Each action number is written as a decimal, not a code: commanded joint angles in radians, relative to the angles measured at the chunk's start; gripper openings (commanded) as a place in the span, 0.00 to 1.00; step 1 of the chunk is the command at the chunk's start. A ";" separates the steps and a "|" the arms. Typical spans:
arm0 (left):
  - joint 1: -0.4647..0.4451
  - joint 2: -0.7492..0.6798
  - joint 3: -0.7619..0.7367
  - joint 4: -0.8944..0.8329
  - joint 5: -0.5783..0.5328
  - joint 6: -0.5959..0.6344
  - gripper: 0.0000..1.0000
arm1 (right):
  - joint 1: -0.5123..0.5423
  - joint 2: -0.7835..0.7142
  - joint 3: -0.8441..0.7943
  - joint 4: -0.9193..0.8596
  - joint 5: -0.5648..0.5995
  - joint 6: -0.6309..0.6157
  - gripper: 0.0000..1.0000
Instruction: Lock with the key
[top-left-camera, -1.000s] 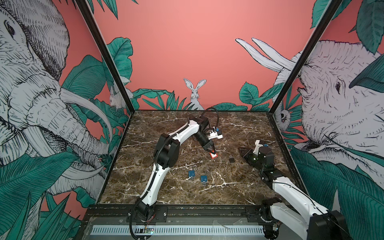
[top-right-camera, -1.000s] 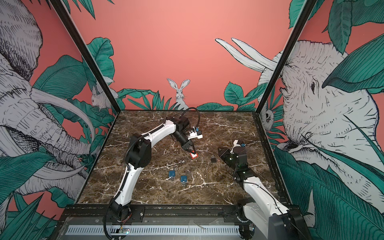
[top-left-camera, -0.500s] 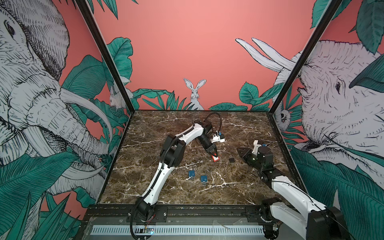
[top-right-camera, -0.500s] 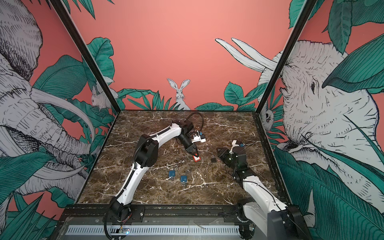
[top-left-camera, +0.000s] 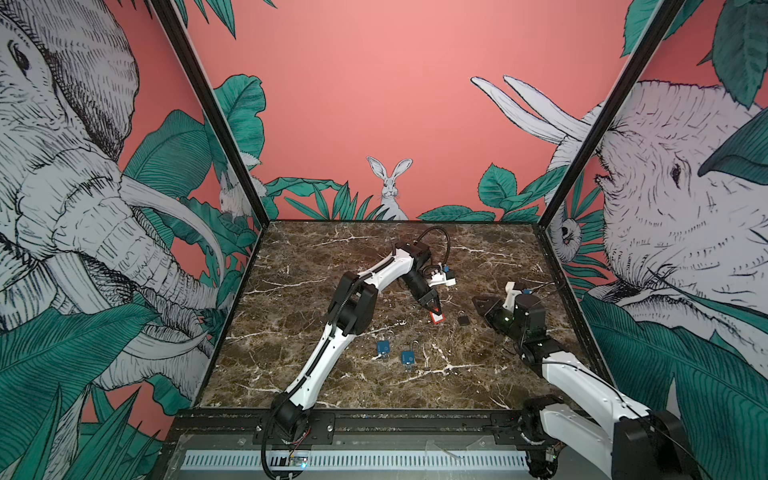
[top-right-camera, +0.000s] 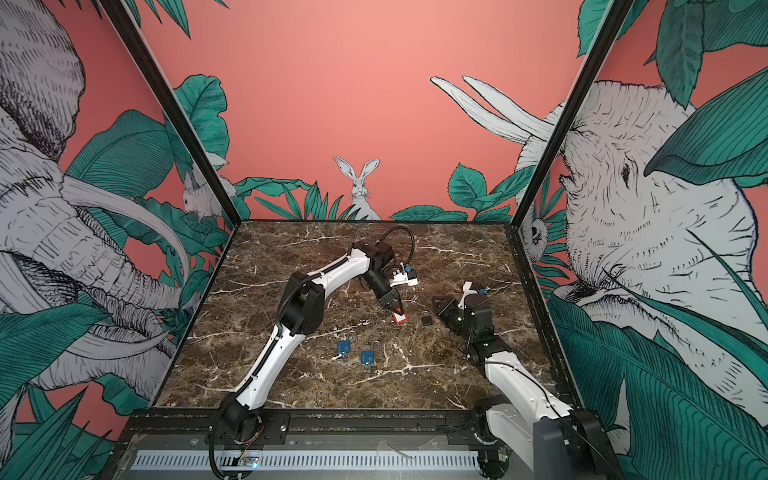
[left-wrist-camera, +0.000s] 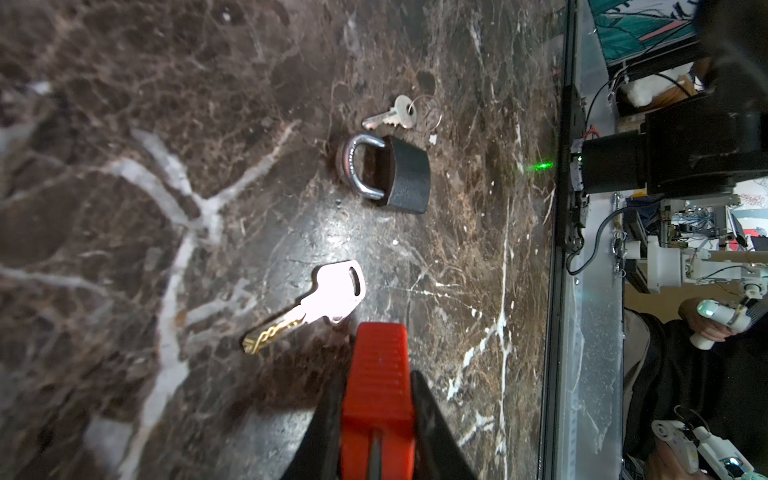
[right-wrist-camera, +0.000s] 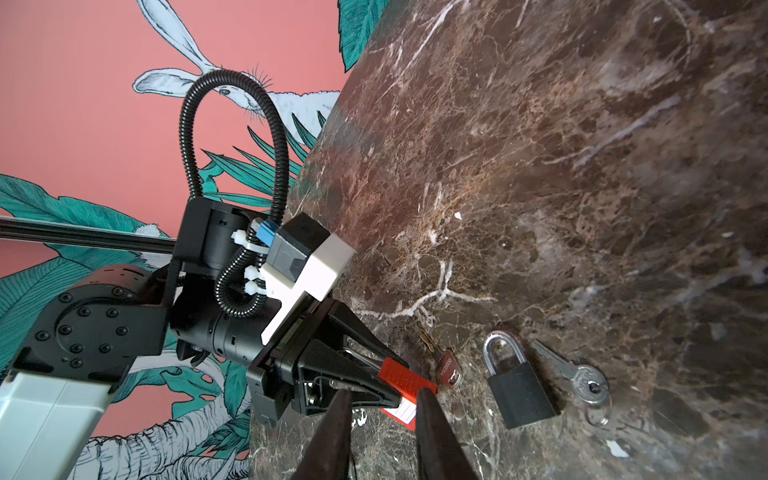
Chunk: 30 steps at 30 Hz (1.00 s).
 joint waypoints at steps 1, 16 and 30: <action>0.000 0.011 0.039 -0.055 -0.026 0.034 0.16 | -0.004 0.008 -0.013 0.053 -0.010 0.001 0.28; 0.000 -0.042 0.081 0.088 -0.177 -0.045 0.78 | -0.001 0.039 -0.002 0.085 -0.035 0.003 0.32; 0.052 -0.582 -0.497 0.813 -0.486 -0.417 0.97 | 0.120 0.032 0.230 -0.304 -0.003 -0.293 0.36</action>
